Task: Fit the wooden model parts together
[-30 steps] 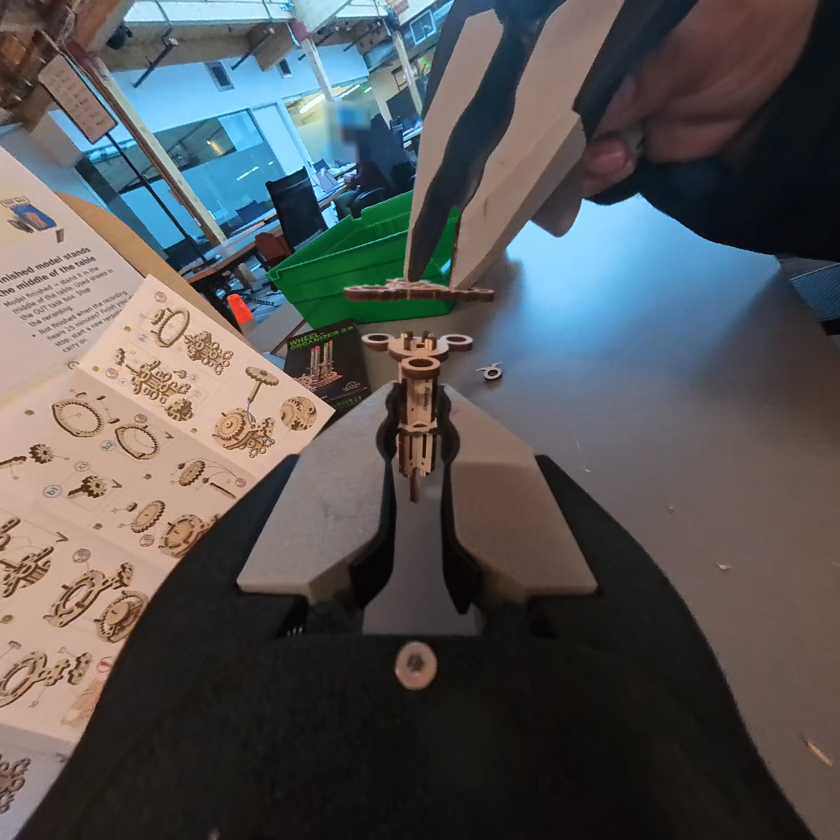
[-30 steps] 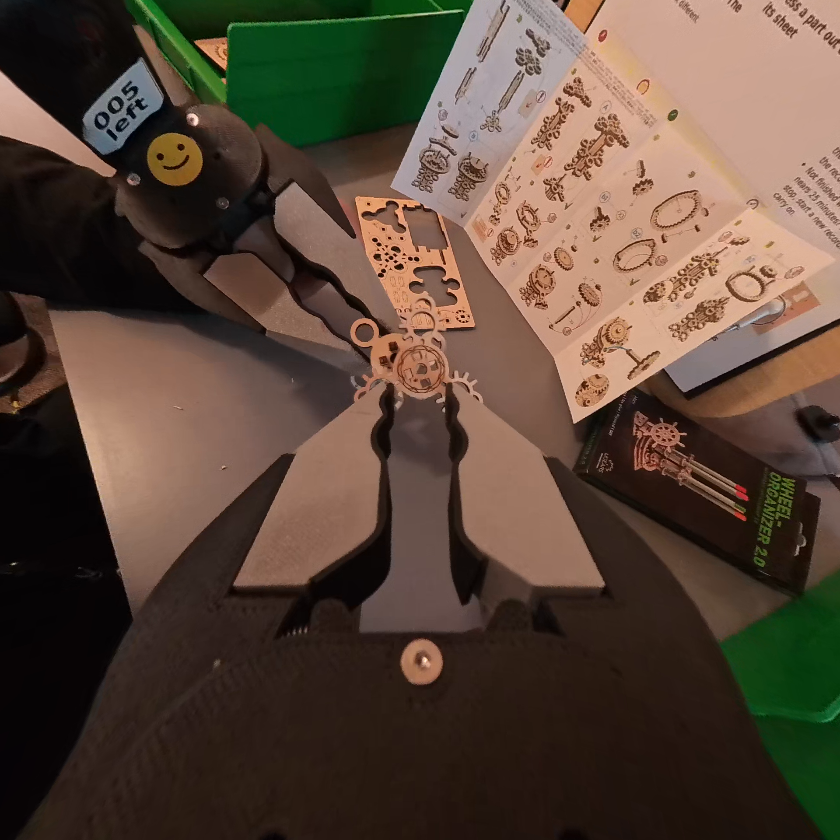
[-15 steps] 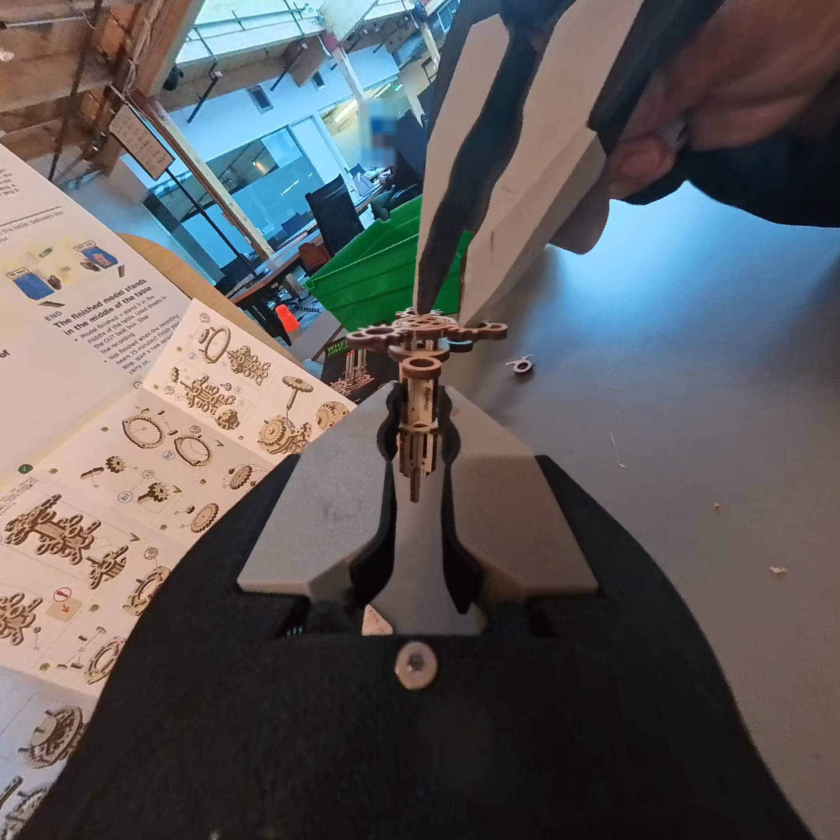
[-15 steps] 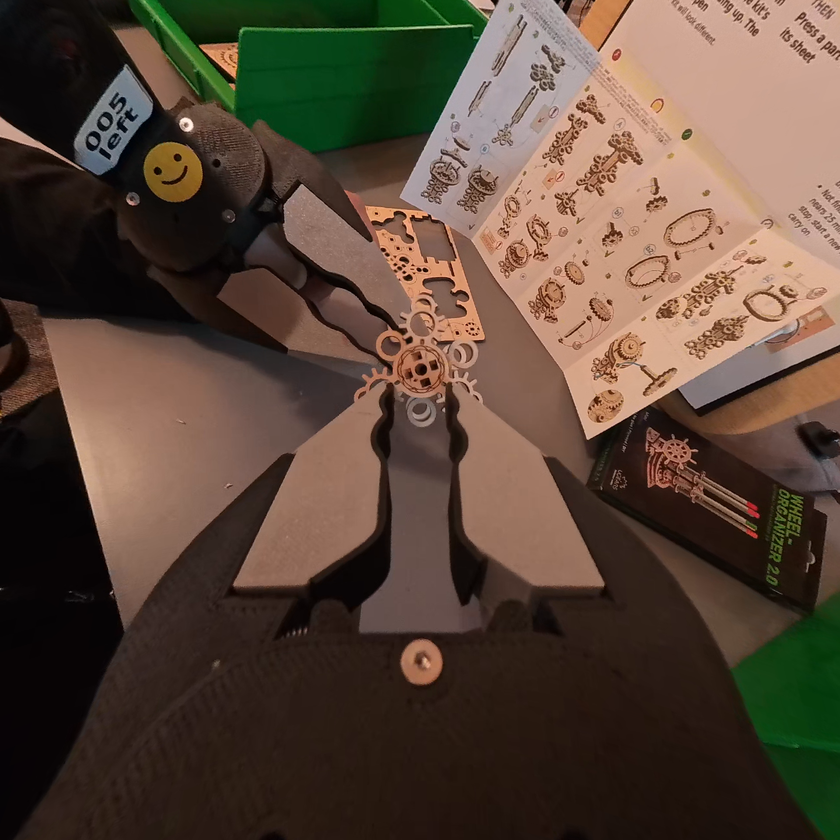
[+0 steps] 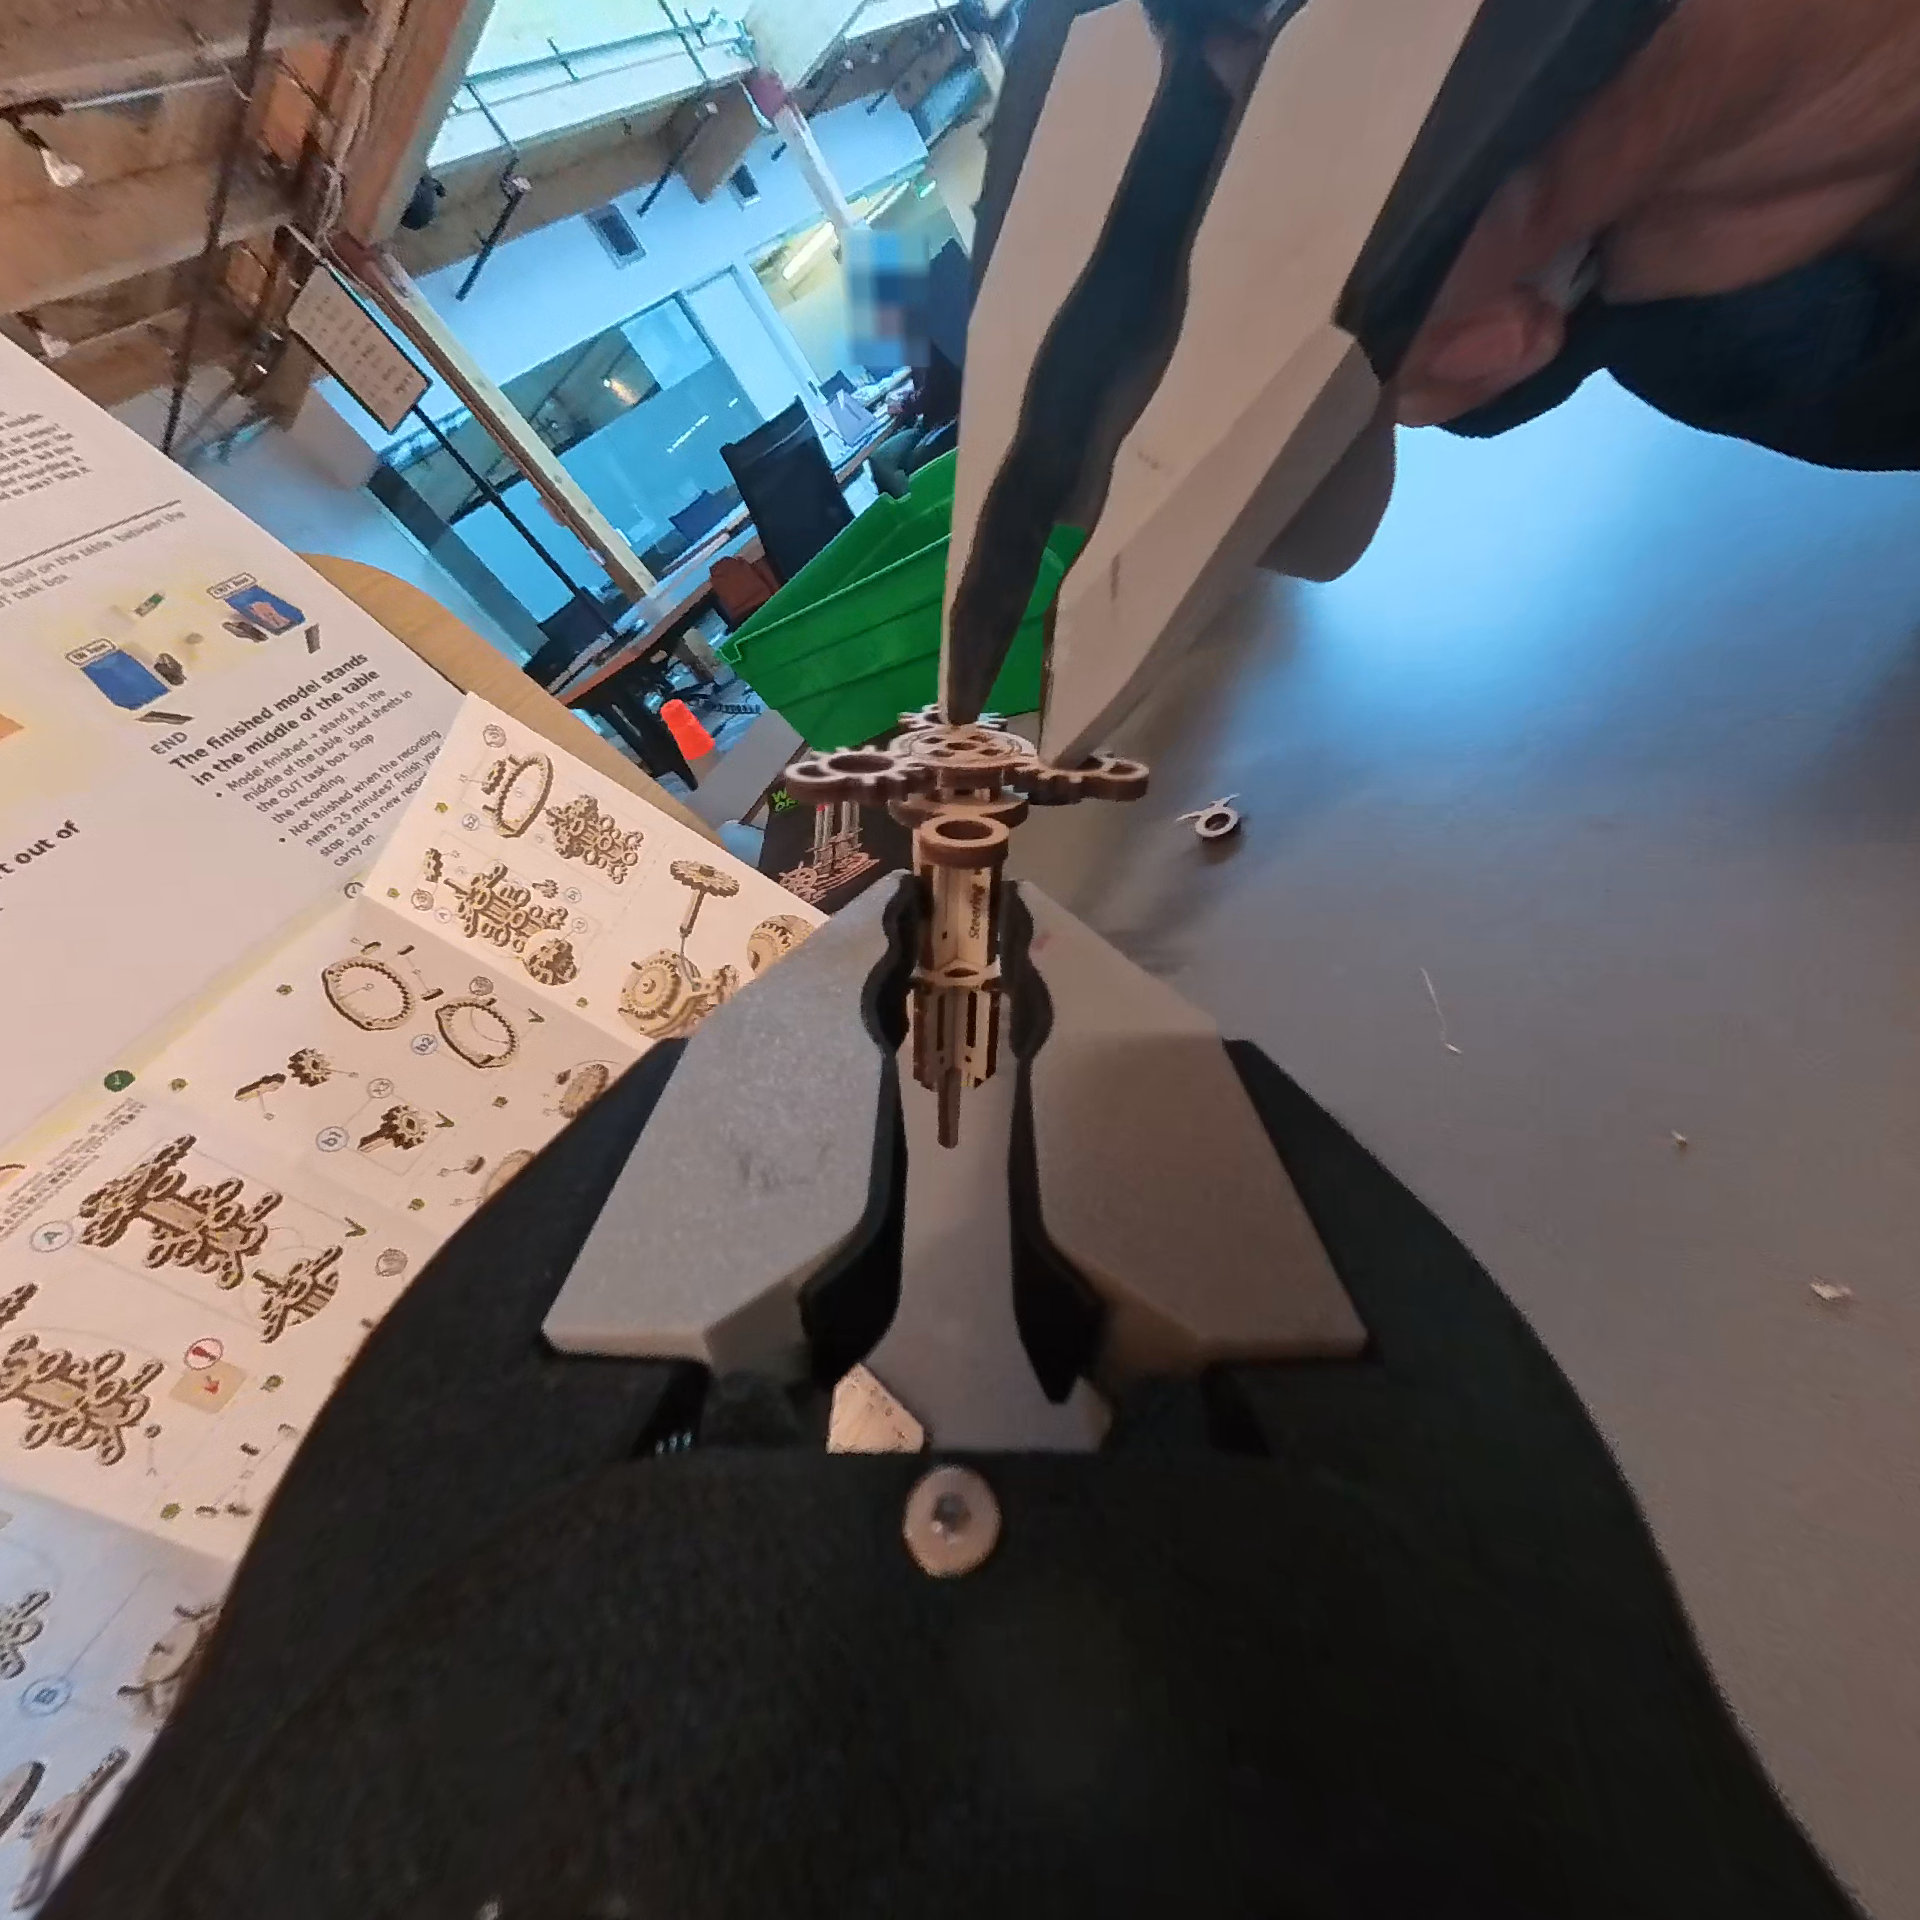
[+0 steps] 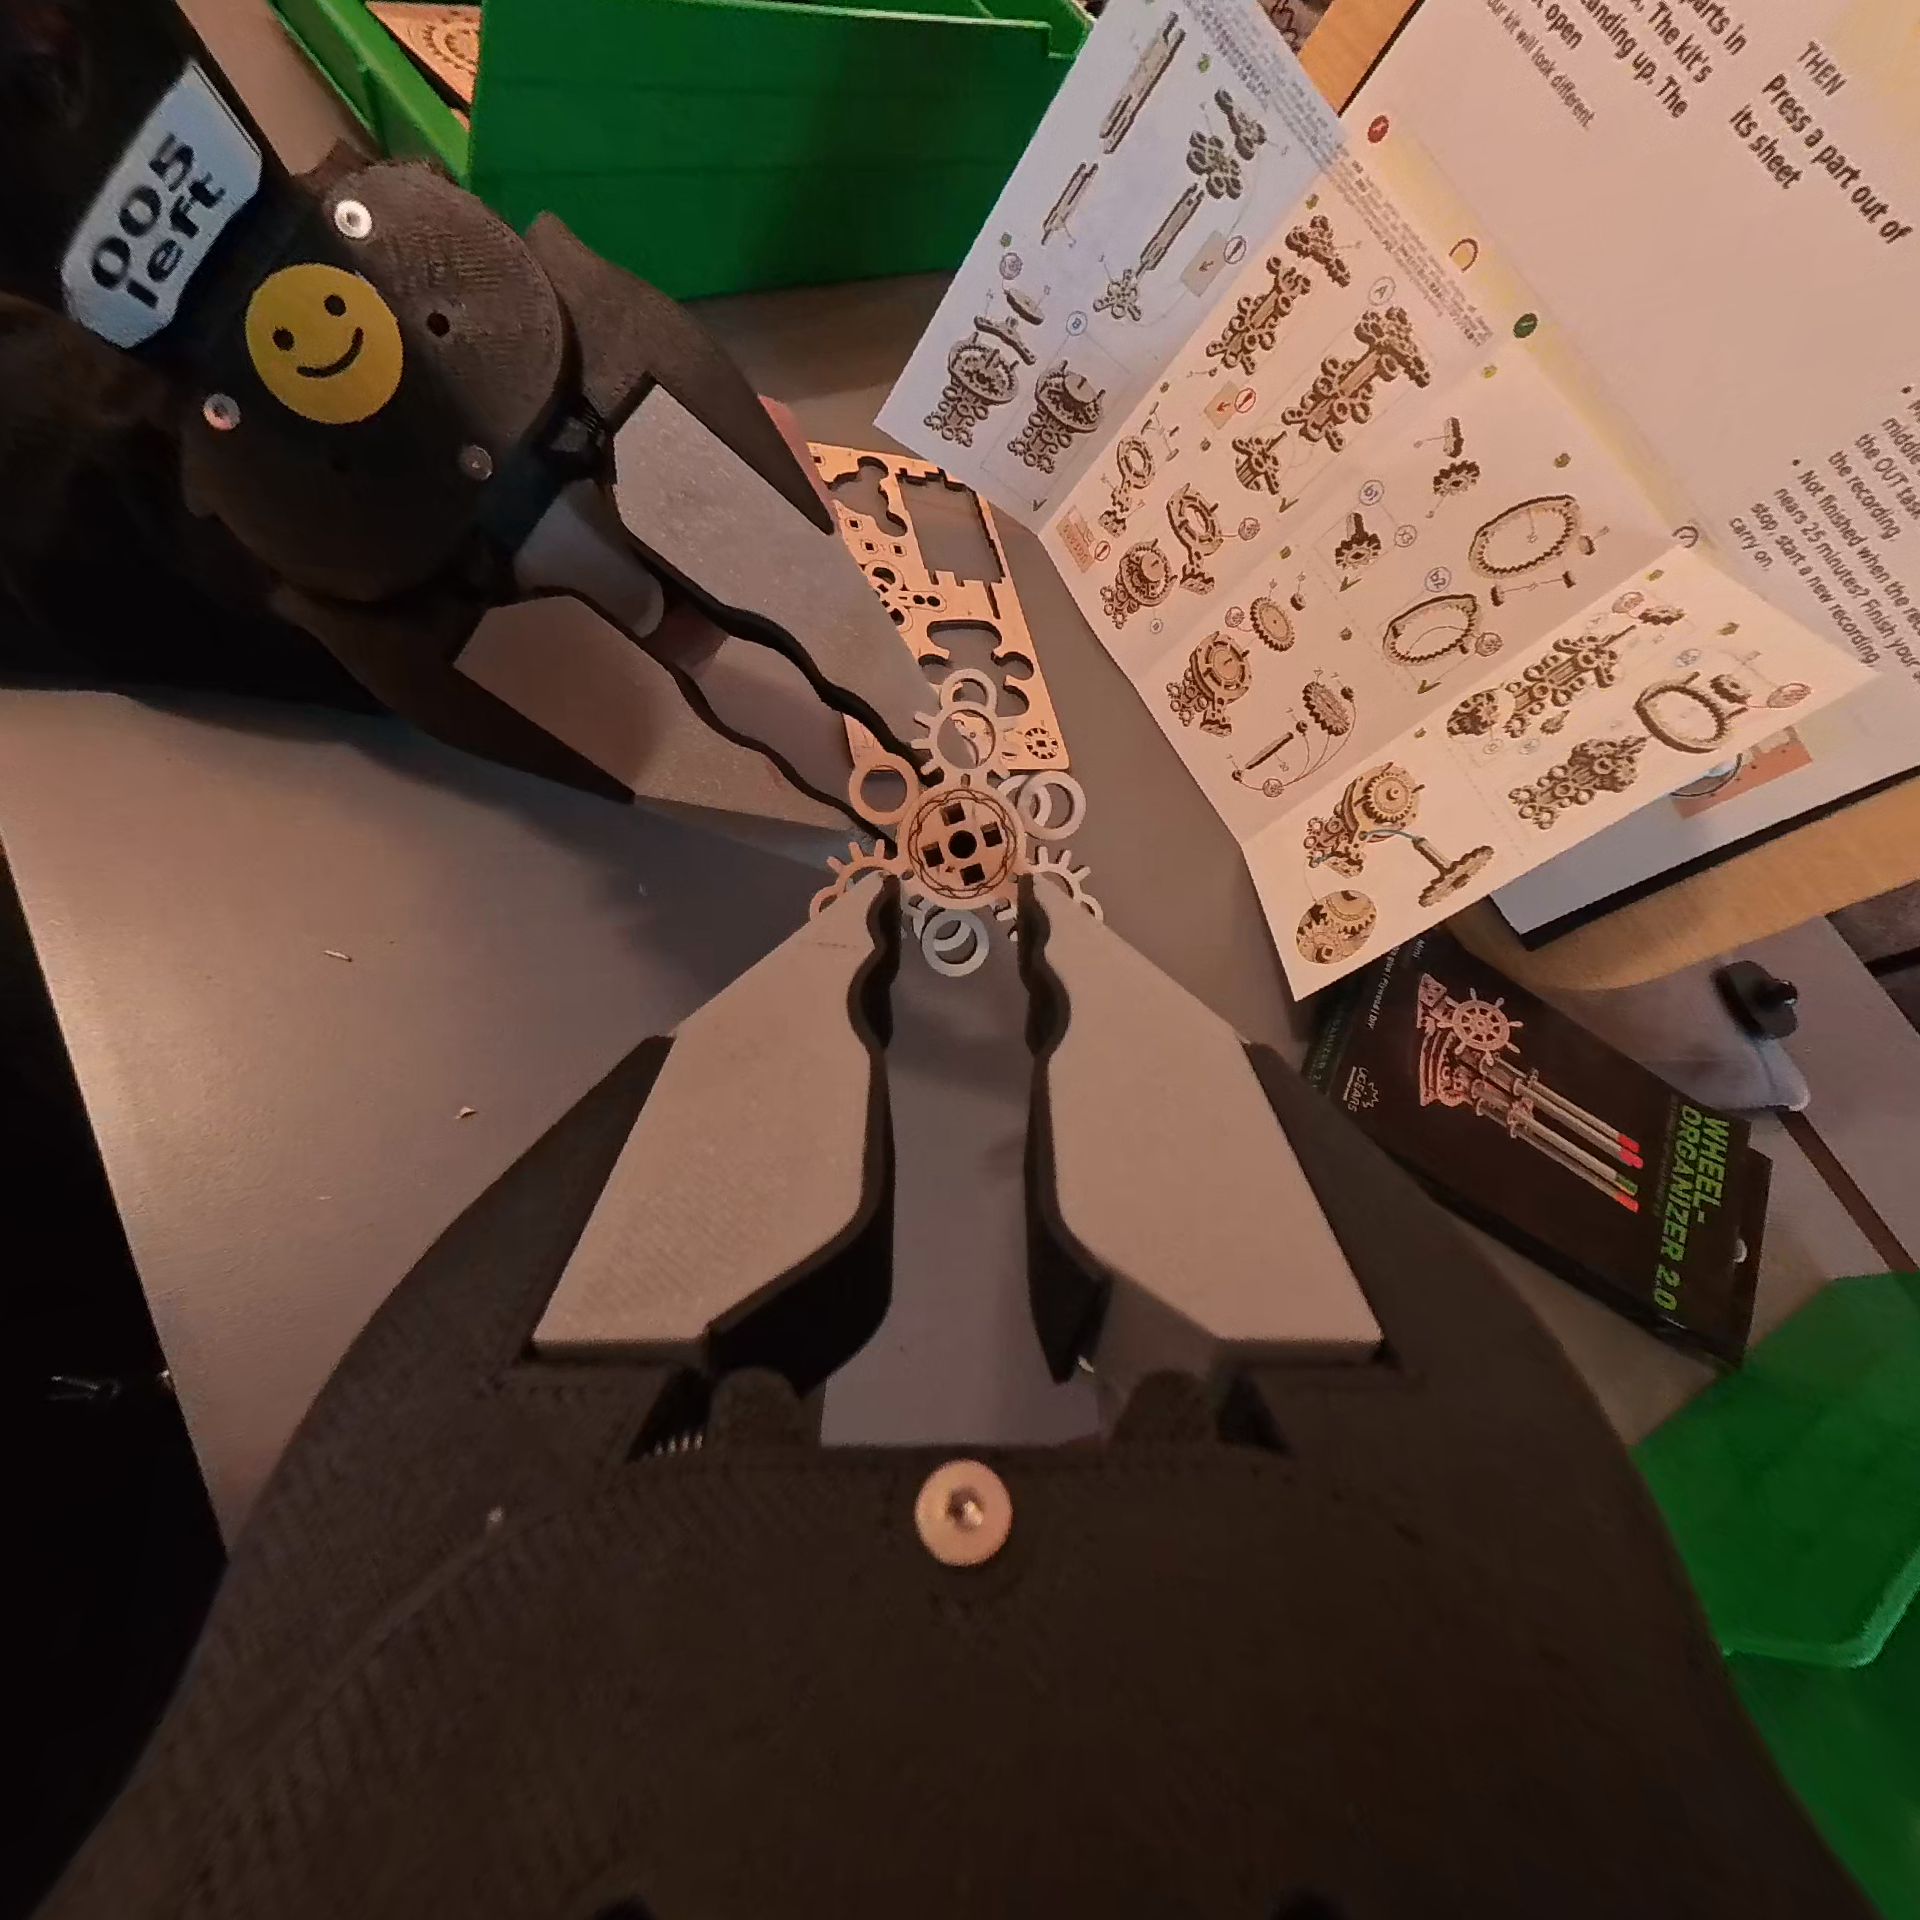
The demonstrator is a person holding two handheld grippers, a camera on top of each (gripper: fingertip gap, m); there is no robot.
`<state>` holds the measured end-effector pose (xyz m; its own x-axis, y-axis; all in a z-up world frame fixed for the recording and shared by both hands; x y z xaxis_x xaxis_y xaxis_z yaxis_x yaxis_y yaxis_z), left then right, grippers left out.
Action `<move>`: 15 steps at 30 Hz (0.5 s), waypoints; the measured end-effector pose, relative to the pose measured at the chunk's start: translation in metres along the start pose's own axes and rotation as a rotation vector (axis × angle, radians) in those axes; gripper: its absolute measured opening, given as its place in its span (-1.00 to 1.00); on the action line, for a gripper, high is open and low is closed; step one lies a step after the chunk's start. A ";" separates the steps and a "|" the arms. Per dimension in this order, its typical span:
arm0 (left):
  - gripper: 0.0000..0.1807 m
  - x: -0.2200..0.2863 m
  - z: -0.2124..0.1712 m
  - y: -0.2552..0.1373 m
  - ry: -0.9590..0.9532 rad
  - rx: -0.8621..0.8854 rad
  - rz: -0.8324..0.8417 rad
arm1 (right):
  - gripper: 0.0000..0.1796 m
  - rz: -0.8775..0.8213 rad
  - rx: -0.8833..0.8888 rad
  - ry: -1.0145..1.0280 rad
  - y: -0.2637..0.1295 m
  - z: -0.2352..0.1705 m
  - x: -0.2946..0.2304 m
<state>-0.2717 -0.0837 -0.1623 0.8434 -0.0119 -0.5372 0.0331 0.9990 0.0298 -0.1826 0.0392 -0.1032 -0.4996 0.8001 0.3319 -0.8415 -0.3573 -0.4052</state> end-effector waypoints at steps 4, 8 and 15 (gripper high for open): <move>-0.87 0.000 0.000 0.000 0.035 0.004 0.012 | -0.79 -0.013 -0.003 -0.019 0.000 0.001 -0.002; -0.87 0.001 0.001 -0.001 0.081 0.012 0.025 | -0.79 -0.034 -0.005 -0.051 -0.001 0.003 -0.005; -0.88 0.002 0.004 -0.004 0.125 0.051 0.049 | -0.79 -0.077 0.006 -0.124 -0.003 0.007 -0.013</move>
<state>-0.2683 -0.0877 -0.1599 0.7712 0.0459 -0.6349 0.0234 0.9947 0.1003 -0.1746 0.0262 -0.0999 -0.4544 0.7598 0.4649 -0.8795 -0.2999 -0.3695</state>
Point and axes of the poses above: each gripper's, where its closed fingertips meet, y out along the fingers, z out of its top, x = y × z across the jaws, the point moved 10 cm from there along -y, back along the fingers, and after that the axes turned 8 degrees about x, right-handed, at the moved point
